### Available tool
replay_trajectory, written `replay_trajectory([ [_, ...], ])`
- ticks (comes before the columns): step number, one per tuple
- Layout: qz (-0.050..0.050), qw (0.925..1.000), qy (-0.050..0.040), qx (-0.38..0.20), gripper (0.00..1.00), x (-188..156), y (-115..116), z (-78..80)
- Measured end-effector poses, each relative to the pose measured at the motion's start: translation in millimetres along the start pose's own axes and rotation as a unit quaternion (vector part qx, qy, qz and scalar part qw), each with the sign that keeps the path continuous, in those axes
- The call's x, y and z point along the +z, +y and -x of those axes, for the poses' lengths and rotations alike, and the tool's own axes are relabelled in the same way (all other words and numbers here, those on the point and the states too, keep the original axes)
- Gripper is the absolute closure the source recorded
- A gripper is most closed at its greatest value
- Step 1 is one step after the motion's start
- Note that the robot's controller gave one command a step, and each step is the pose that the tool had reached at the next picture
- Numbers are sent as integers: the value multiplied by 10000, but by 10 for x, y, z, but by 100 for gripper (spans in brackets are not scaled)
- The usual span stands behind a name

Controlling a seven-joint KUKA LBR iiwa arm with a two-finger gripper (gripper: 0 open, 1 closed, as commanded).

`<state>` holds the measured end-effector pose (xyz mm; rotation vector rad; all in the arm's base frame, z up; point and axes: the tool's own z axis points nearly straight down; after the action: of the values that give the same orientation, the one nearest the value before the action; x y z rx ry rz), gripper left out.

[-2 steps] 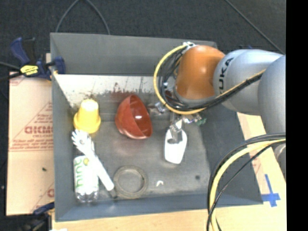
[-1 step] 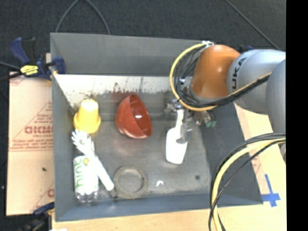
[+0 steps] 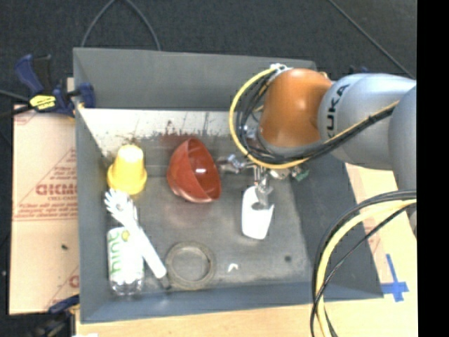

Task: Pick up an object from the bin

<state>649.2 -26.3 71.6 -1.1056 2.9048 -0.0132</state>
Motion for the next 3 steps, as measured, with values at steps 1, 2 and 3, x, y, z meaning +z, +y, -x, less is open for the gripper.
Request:
replay_trajectory([
  [1,-81,9752,-10,2210,100,-251,-460,-365],
  [2,-79,9753,-9,2210,100,-250,-458,-365],
  [3,-63,9770,12,2133,100,-433,-428,-406],
])
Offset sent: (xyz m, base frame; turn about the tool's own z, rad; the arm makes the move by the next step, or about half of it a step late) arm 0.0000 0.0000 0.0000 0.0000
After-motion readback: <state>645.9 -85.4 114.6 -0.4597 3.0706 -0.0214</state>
